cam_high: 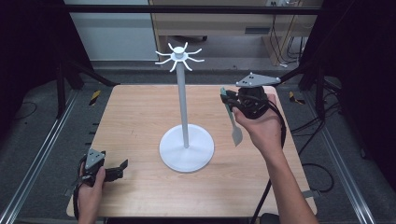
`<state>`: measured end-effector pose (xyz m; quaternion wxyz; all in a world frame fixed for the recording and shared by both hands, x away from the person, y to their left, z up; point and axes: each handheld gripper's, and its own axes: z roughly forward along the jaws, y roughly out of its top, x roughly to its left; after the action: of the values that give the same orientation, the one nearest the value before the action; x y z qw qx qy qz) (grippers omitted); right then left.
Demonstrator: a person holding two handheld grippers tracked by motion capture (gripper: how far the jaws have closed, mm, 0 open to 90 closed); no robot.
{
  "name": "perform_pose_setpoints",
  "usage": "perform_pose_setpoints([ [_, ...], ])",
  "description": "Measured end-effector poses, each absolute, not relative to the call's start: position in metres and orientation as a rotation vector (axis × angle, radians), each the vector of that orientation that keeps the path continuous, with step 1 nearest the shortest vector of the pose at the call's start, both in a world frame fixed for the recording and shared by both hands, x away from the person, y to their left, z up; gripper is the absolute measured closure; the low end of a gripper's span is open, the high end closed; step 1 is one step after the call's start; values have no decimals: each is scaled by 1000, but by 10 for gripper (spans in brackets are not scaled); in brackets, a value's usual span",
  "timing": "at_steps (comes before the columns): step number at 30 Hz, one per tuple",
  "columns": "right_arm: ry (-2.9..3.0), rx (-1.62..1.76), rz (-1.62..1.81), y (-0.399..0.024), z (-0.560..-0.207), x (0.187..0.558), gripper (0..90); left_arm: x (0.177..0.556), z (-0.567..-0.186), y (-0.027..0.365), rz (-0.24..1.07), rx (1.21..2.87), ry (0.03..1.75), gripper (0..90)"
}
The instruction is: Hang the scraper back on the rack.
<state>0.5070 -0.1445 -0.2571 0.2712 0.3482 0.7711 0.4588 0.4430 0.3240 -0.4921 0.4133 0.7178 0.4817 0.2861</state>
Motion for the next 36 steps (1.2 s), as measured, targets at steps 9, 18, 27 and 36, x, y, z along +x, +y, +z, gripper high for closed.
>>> perform_pose_setpoints([
  [9, 2039, 917, 1295, -139, -246, 504, 748, 443, -492, 323, 718, 1810, 1206, 22],
  [18, 2011, 885, 1351, -134, -236, 498, 748, 443, -492, 322, 717, 1817, 1201, 22],
  [27, 1995, 853, 1384, -128, -223, 495, 748, 444, -493, 322, 712, 1816, 1201, 22],
  [36, 1978, 824, 1410, -122, -212, 496, 748, 444, -493, 323, 710, 1818, 1202, 22],
])
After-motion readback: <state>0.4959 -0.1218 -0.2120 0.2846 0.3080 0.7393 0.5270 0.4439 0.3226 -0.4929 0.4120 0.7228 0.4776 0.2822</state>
